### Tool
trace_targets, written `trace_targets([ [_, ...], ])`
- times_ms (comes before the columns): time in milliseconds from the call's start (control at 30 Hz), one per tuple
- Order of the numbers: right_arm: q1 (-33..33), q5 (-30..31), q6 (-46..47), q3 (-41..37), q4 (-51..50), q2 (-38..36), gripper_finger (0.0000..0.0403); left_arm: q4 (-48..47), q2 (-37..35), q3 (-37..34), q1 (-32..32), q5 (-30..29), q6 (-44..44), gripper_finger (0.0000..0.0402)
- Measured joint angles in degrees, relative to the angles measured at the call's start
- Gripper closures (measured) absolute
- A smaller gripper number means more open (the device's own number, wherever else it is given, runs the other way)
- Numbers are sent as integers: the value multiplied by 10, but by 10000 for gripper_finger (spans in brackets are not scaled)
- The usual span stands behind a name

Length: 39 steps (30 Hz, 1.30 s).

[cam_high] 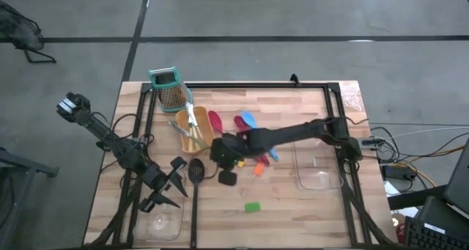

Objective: Pick & Place Kitchen Items
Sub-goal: Put the red and silver slotted spoon into the right transparent bin

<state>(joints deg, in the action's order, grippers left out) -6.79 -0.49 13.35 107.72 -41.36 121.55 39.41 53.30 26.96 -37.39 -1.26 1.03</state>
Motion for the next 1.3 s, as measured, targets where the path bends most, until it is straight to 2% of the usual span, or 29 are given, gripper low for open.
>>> trace_targets([
  [100, -9, 12, 16, -54, 16, -41, 394, -2, -1, 0, 0, -12, 9, 232],
  [300, -20, 22, 46, -217, 122, -147, 394, -18, -11, 0, 2, -35, 20, 232],
  [400, -28, 24, 51, -296, 175, -202, 394, -47, -19, 0, 2, -110, 21, 234],
  [500, -44, 64, 65, -366, 232, -250, 394, -88, -23, 0, 7, -193, 21, 242],
  [567, -57, 97, 76, -404, 265, -276, 394, -108, -31, 0, 12, -209, 21, 248],
  [767, -68, 127, 104, -485, 314, -317, 394, -172, -58, 0, 29, -209, 14, 277],
  [1100, -68, 127, 119, -528, 342, -314, 394, -199, -97, -31, 63, -204, 32, 334],
  [1300, -68, 127, 117, -536, 375, -314, 394, -198, -150, -73, 99, -137, 35, 361],
])
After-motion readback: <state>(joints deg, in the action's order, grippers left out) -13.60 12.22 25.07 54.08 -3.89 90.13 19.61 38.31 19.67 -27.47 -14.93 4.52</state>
